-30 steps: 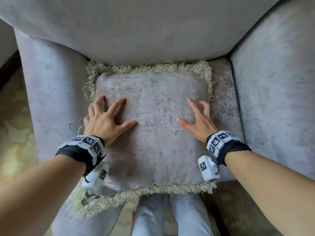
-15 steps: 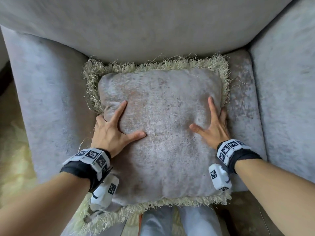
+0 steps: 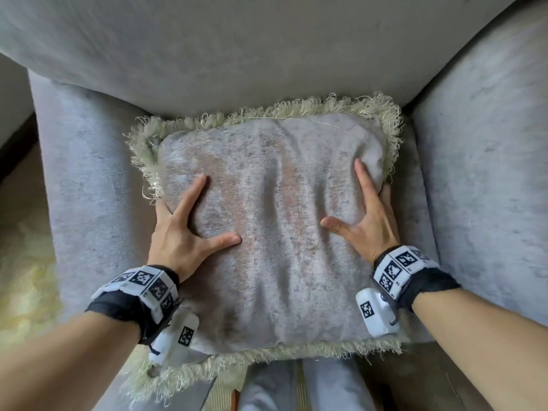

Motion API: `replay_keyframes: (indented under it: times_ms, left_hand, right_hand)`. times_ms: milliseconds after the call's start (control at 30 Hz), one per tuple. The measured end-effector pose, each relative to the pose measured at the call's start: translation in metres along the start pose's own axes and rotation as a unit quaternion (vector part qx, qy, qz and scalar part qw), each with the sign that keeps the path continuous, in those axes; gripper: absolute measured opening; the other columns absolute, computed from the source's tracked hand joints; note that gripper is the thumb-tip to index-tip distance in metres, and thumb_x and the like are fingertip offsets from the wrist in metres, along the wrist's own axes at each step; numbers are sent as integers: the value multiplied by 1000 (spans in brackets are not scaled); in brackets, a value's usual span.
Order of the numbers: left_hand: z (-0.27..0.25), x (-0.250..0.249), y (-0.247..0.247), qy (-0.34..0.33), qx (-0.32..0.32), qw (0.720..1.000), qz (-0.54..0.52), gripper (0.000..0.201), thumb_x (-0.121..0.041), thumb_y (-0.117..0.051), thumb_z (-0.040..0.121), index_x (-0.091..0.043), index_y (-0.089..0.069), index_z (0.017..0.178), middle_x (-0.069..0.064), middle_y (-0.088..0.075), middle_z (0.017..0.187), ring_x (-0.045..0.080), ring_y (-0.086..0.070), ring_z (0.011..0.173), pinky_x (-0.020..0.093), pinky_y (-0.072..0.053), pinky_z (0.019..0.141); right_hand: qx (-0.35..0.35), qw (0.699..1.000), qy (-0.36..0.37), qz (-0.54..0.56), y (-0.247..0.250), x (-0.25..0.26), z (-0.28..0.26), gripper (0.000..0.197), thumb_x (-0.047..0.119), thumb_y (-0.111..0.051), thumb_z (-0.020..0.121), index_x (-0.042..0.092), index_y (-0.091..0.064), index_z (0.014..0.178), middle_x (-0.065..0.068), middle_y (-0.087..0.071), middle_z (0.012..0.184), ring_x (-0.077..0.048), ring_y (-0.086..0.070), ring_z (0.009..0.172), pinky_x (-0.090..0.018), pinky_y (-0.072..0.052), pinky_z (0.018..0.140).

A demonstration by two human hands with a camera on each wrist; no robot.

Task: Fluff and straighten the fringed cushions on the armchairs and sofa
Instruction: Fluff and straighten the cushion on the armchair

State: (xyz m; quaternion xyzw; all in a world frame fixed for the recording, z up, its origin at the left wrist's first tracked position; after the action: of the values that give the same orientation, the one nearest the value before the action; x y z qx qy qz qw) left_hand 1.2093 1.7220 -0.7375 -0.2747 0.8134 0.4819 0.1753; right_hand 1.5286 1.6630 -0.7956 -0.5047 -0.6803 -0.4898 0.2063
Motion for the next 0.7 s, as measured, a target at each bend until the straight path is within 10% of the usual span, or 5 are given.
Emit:
replay_keyframes:
  times_ms: [300, 433, 600, 700]
  left_hand:
    - [4, -53, 31, -135, -97, 982, -90, 116, -70, -85, 44, -60, -33, 147, 7, -34, 153, 14, -35, 141, 21, -24, 120]
    - [-17, -57, 23, -165, -116, 972, -118, 110, -80, -80, 46, -65, -32, 144, 9, -37, 149, 9, -37, 136, 6, -21, 116]
    - [-24, -79, 42, -237, -195, 946, -108, 109, -69, -81, 45, -42, -44, 143, -7, -29, 133, 5, -38, 129, 8, -23, 116]
    - [-4, -89, 59, -268, -205, 935, -109, 109, -77, -80, 52, -55, -34, 148, 19, -41, 144, 34, -42, 137, 34, -29, 123]
  right_hand:
    - [-132, 977, 143, -87, 99, 112, 14, 113, 101, -47, 44, 71, 0, 142, -21, -24, 156, -24, -20, 146, -26, -18, 112]
    - [-158, 956, 217, -120, 113, 122, 1, 115, 99, -45, 52, 52, -19, 153, -14, -31, 138, 3, -23, 123, -14, -22, 110]
    - [-212, 935, 264, -110, 122, 140, -17, 117, 92, -46, 65, 15, -30, 152, -41, -31, 135, -24, -29, 127, 1, -12, 108]
    - [-254, 914, 300, -101, 129, 152, -8, 115, 91, -48, 65, 23, -22, 153, 11, -21, 159, -40, -22, 142, -23, -11, 122]
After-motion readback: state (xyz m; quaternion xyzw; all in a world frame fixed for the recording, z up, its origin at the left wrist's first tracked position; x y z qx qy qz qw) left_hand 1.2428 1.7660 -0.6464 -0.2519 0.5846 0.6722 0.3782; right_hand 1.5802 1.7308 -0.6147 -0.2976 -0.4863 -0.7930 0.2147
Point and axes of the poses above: each hand's wrist, its own z-axis towards the middle knuckle, its own y-axis out of the back of the hand, x = y × z, the point moved 3 cm from there along z, towards the middle knuckle
